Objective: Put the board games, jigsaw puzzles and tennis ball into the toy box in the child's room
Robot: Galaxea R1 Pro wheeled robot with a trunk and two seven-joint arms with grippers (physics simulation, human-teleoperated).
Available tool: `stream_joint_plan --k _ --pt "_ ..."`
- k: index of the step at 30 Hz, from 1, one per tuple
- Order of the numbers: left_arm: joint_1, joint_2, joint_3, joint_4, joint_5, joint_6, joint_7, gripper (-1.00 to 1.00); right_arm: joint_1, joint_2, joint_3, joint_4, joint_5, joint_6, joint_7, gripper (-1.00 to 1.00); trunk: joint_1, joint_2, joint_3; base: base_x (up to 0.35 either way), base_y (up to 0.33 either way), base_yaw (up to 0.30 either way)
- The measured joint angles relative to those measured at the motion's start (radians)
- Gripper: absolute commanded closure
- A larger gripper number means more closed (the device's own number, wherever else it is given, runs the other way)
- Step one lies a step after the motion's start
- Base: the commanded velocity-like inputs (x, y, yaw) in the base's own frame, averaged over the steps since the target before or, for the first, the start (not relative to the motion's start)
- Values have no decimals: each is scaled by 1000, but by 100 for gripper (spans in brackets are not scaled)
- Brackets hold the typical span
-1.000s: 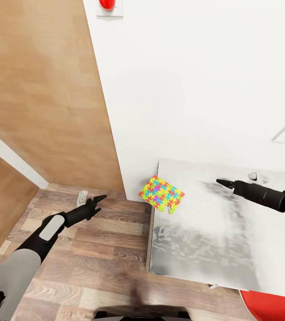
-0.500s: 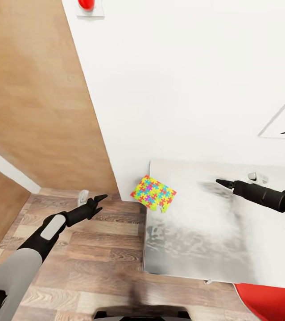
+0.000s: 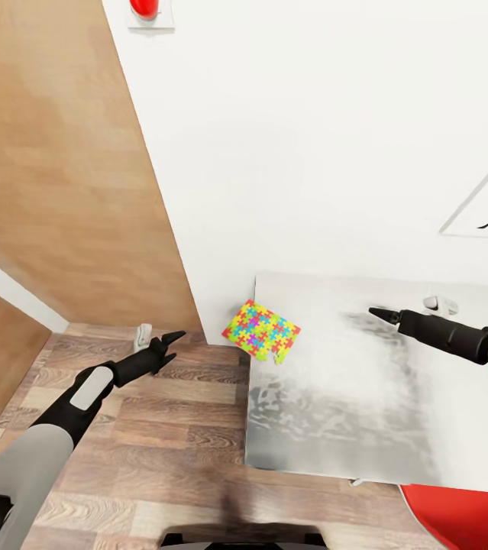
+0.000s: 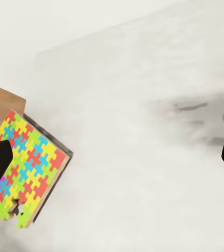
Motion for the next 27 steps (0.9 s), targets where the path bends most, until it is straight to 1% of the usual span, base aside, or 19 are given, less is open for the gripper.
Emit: stream_joint_plan --k 23,27 --pt "-31 -7 -9 -10 2 12 -30 -100 17 0 2 -26 0 0 -1 -100 0 0 0 0 0 -2" --pt "-35 -9 -9 -10 2 13 -34 -100 19 0 2 -34 0 0 -1 -100 0 0 0 0 0 -52"
